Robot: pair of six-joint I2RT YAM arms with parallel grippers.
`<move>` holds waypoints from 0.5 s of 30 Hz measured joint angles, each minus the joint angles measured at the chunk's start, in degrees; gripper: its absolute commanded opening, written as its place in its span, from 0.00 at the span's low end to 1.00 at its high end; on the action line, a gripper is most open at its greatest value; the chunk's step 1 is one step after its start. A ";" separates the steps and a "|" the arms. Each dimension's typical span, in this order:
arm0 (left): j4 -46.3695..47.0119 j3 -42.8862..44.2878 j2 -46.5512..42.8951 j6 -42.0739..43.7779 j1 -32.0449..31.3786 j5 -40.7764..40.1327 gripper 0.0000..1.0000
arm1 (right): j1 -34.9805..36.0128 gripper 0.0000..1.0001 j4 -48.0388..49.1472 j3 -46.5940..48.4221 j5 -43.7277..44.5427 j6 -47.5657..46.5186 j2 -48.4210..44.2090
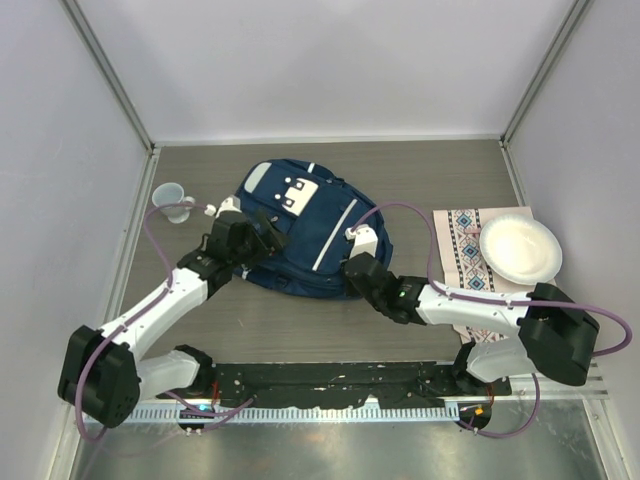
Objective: Pack the student bag
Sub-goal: Zip the student bag at the center of the board.
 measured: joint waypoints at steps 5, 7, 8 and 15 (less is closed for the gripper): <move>1.51 -5.31 -5.14 -6.95 -2.54 -1.64 0.84 | -0.11 0.01 0.24 0.00 -0.07 1.20 1.16; 2.03 -6.75 -7.10 -9.27 -3.91 -2.67 0.84 | -0.11 0.01 0.37 0.00 -0.09 1.53 1.66; 2.23 -7.52 -8.22 -10.60 -4.96 -3.67 0.84 | -0.11 0.01 0.46 0.00 -0.11 1.68 1.79; 4.83 -9.73 -9.66 -18.29 -14.01 -9.92 0.84 | -0.15 0.01 1.03 0.00 -0.63 2.21 2.34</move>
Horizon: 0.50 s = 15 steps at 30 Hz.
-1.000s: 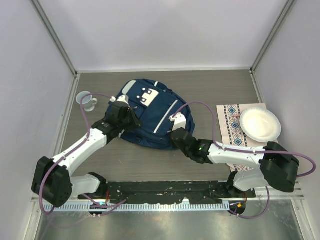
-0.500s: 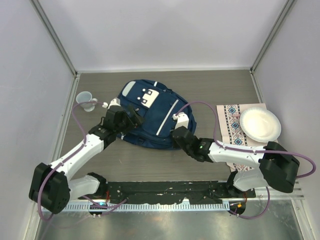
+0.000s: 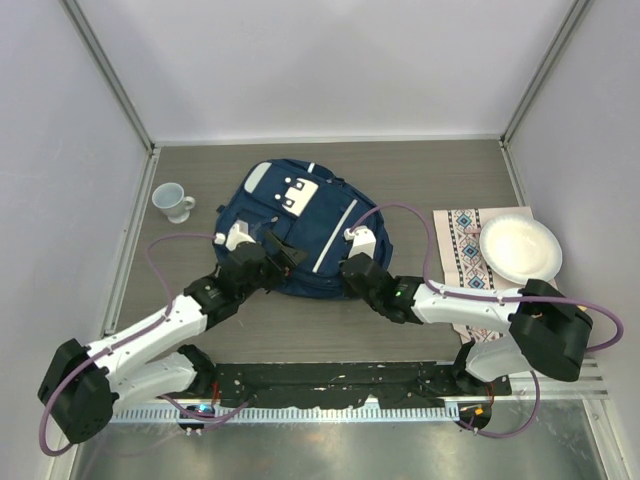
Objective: Pack the student bag
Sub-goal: Zip the student bag at the center of the board.
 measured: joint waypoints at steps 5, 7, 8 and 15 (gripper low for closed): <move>4.76 -2.25 1.79 -6.51 -4.79 -4.66 0.82 | 0.00 0.01 0.17 0.00 -0.09 0.02 0.11; 6.19 -2.64 3.13 -8.59 -5.73 -5.90 0.81 | 0.00 0.01 0.20 0.00 -0.09 0.07 0.11; 6.99 -2.67 4.00 -9.57 -6.10 -6.45 0.81 | 0.00 0.01 0.22 0.00 -0.09 0.07 0.11; 13.73 -2.67 9.88 -13.94 -7.32 -10.32 0.58 | 0.00 0.01 0.26 0.00 -0.11 0.09 0.11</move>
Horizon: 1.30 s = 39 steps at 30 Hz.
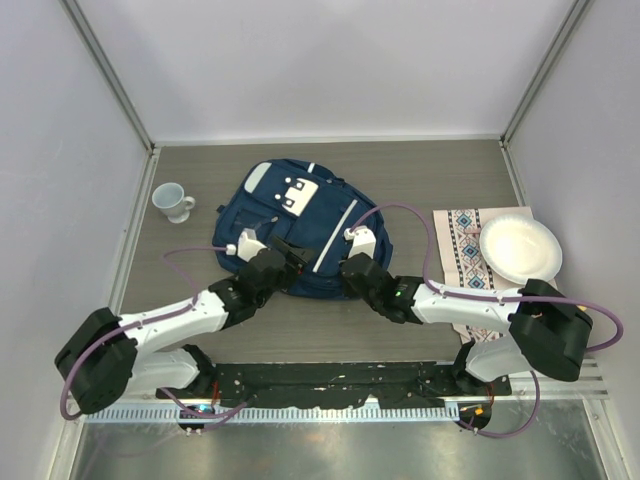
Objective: Pack the student bag
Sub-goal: Zip the student bag at the center of the board.
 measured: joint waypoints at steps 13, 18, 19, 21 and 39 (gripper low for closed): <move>0.04 1.97 6.54 5.60 2.93 3.26 0.00 | -0.28 0.01 1.11 -0.79 0.13 -0.44 -0.20; -1.68 4.76 8.68 13.77 10.10 15.69 0.00 | -0.37 0.01 4.09 -2.32 -1.22 -1.14 -1.16; -2.03 5.29 9.03 15.56 11.72 18.47 0.00 | -0.37 0.01 4.61 -2.51 -1.79 -1.31 -1.29; -3.48 6.86 9.77 19.58 14.29 22.84 0.00 | -0.28 0.01 5.73 -2.75 -3.28 -1.79 -1.53; -21.90 23.76 19.71 50.84 28.15 44.96 0.00 | -4.04 0.01 2.75 0.09 -4.63 -8.11 -0.50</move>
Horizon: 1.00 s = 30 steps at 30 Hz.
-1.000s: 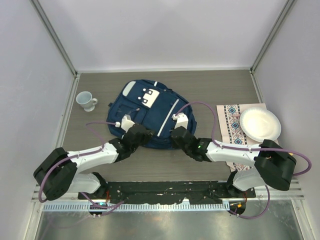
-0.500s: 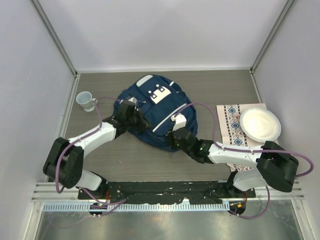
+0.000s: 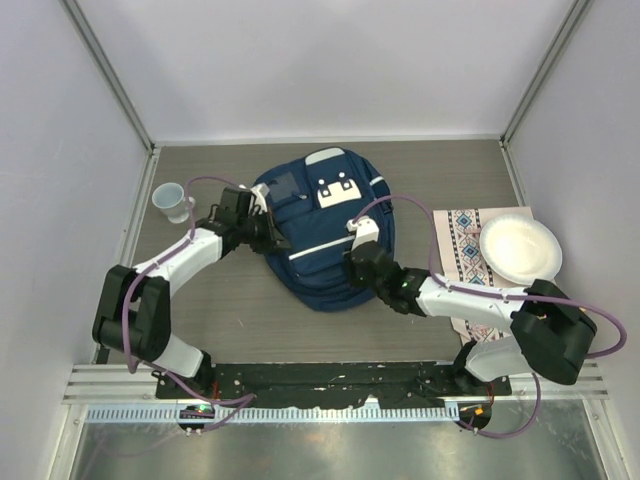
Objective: Pack the student bag
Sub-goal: Zip the student bag at the center of the board.
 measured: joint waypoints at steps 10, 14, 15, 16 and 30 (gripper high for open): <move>1.38 -2.21 -1.86 -0.04 2.75 -0.04 0.65 | -6.49 0.01 -0.13 -0.26 -5.70 -2.03 -1.55; 2.99 -6.38 -5.33 -4.09 3.61 -1.68 0.77 | -6.91 0.01 0.72 -0.87 -7.21 -0.55 -1.53; 3.41 -7.98 -7.08 -5.62 3.67 -2.38 0.78 | -6.93 0.01 0.96 -0.98 -7.32 0.07 -1.53; 3.80 -9.70 -9.05 -7.26 3.67 -2.99 0.79 | -6.93 0.01 1.18 -1.16 -7.39 0.59 -1.51; 15.37 -27.45 -28.30 -34.29 -3.52 -13.11 0.80 | -6.93 0.01 2.51 -1.49 -8.07 3.45 -0.37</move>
